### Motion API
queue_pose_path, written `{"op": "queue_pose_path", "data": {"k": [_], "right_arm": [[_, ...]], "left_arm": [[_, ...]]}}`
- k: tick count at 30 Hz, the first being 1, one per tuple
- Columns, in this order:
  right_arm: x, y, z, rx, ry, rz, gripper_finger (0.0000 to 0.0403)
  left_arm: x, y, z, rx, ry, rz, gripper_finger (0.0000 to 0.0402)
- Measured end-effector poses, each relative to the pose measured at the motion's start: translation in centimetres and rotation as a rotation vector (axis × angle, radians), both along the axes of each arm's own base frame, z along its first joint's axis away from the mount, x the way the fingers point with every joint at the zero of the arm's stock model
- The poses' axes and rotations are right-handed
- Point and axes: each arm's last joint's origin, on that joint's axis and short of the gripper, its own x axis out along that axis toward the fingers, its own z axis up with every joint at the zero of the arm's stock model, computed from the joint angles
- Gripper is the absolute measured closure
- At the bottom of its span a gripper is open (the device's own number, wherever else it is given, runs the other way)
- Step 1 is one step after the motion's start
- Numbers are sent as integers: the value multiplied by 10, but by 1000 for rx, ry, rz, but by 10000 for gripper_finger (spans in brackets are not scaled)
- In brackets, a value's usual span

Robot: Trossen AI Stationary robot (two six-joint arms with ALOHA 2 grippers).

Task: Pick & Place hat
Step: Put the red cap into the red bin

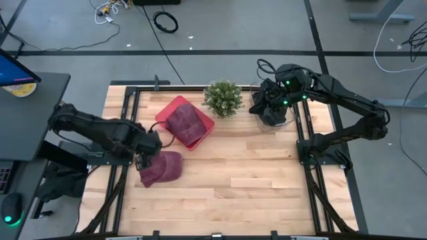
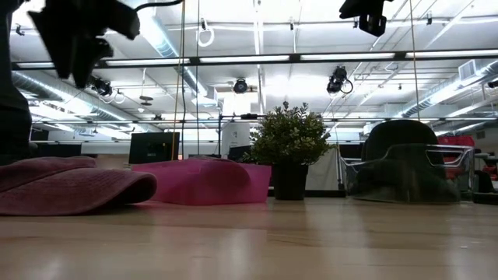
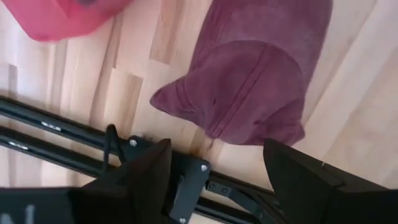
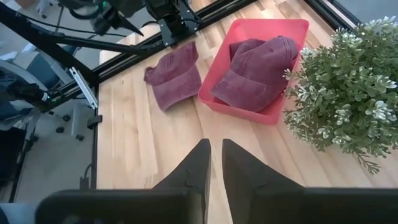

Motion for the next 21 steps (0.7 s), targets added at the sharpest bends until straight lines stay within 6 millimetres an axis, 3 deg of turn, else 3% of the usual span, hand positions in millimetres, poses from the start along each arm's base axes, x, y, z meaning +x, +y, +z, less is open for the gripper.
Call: {"op": "queue_pose_path", "data": {"k": [12,21], "right_arm": [[2,-1,2,42,-25,-37,359],[3,-1,5,75,-53,-67,359]], "left_arm": [[-48,-15,-45,21,-169,-72,169],[-59,-20,-93,0,-190,-160,143]]}}
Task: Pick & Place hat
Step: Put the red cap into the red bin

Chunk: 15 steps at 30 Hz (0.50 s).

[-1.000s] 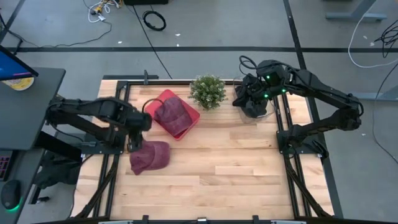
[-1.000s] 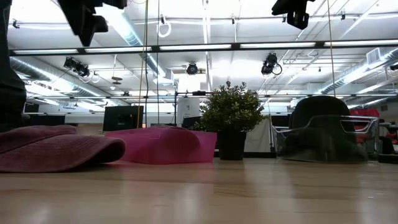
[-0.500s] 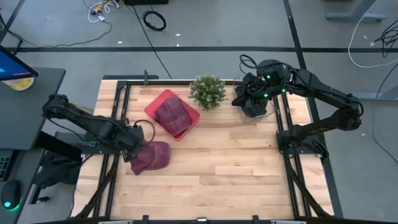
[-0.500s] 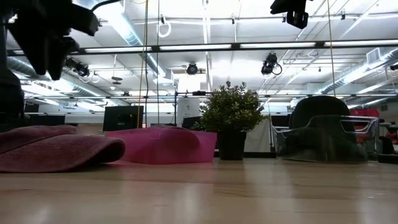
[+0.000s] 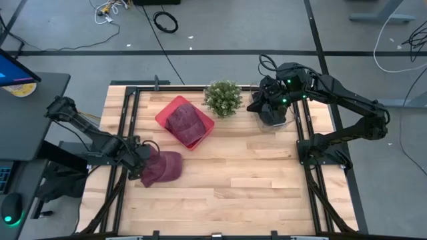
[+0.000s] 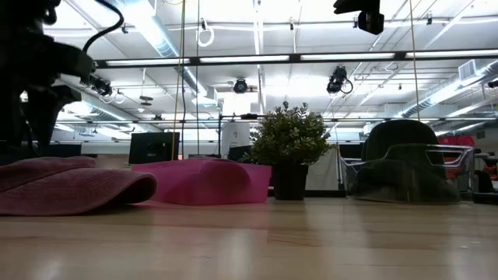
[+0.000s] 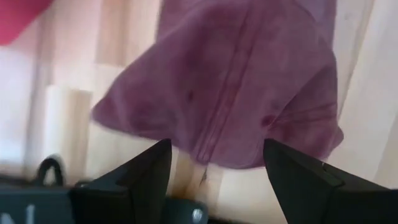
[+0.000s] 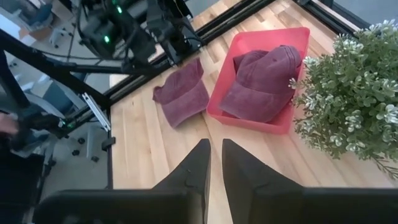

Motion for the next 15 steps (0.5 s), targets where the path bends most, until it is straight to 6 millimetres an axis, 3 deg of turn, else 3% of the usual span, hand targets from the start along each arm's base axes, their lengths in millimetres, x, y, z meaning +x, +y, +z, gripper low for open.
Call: {"op": "queue_pose_path", "data": {"k": [6,15], "right_arm": [[1,0,2,13,-23,-13,359],[2,-1,3,14,-33,-16,359]], "left_arm": [[2,-3,-26,-8,-38,-88,128],[-1,-3,-48,-55,-37,-66,124]]}}
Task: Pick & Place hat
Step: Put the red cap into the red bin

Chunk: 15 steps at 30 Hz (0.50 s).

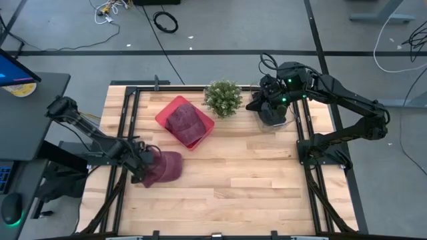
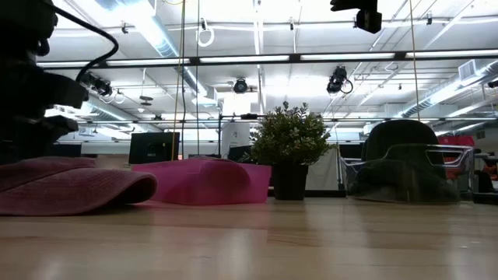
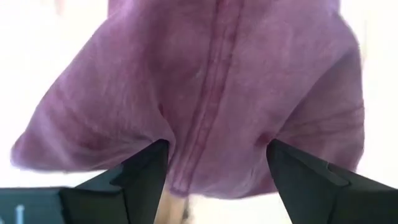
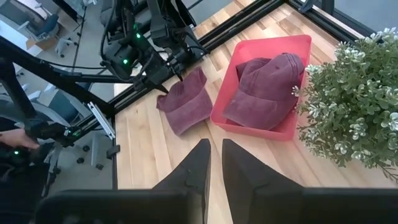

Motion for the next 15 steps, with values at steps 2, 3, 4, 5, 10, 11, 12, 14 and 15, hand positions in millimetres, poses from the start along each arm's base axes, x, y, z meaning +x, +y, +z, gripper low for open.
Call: {"op": "queue_pose_path", "data": {"k": [2,3,4,5,10,11,12,14,15], "right_arm": [[0,0,0,0,0,0,359],[0,0,0,0,0,0,359],[0,0,0,0,0,0,359],[0,0,0,0,-1,0,359],[0,0,0,0,-1,0,359],[0,0,0,-1,-1,0,359],[0,0,0,-1,-1,1,359],[0,0,0,-3,-1,1,359],[0,0,0,-3,-1,2,359]], "left_arm": [[0,0,-6,-19,-15,4,124],[0,0,-10,-19,-16,9,124],[-1,1,-13,-12,-17,15,124],[-2,2,-16,2,-25,26,124],[-3,8,-21,76,-71,139,147],[-3,8,-21,78,-78,157,159],[-3,9,-21,77,-79,168,174],[-2,9,-21,60,-82,186,215],[-1,8,-21,45,-89,194,239]]}}
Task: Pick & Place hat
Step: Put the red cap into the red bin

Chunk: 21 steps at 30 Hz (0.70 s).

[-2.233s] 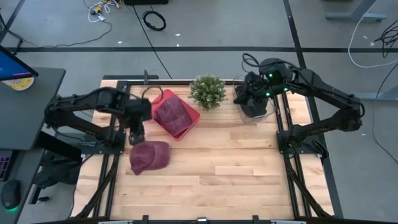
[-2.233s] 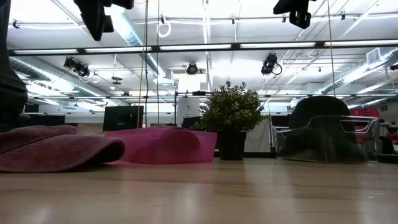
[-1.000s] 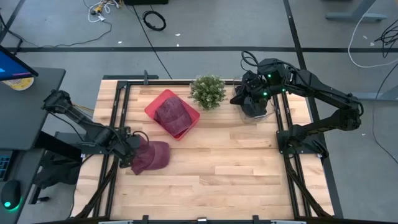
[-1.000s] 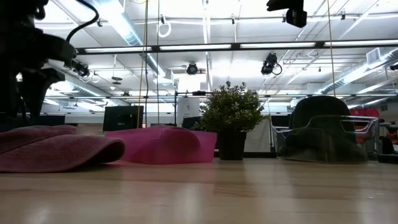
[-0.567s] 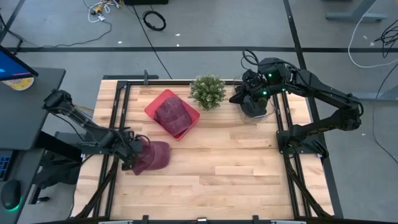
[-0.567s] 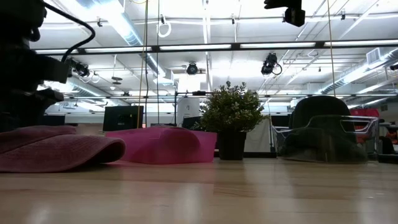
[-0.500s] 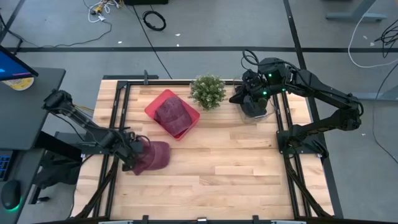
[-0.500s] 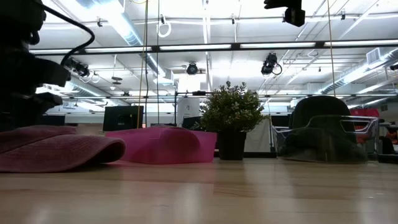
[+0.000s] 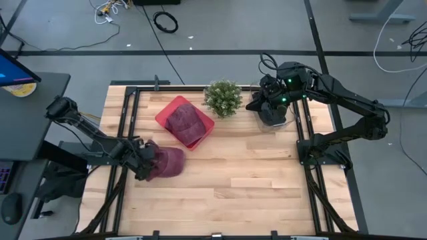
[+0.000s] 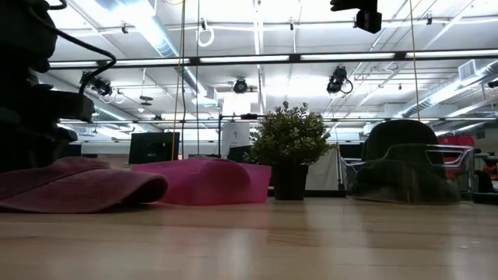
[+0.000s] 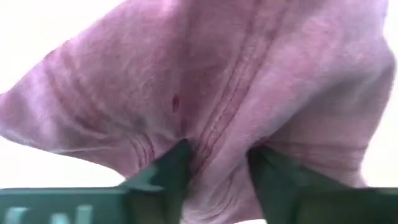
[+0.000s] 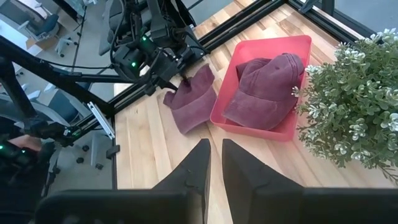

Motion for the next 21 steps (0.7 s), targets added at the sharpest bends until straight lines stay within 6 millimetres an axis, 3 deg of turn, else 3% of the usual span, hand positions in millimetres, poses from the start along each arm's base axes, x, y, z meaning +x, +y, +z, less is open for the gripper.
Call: {"op": "queue_pose_path", "data": {"k": [5,8,12,21], "right_arm": [[0,0,0,-4,0,2,359],[0,0,0,-4,0,2,359],[0,0,0,-4,0,2,359],[0,0,0,5,2,-2,359]], "left_arm": [[12,-9,5,-122,-124,16,380],[20,-14,13,-179,-203,23,391],[30,-19,39,-185,-283,17,395],[47,-25,135,-24,-524,-88,397]]}}
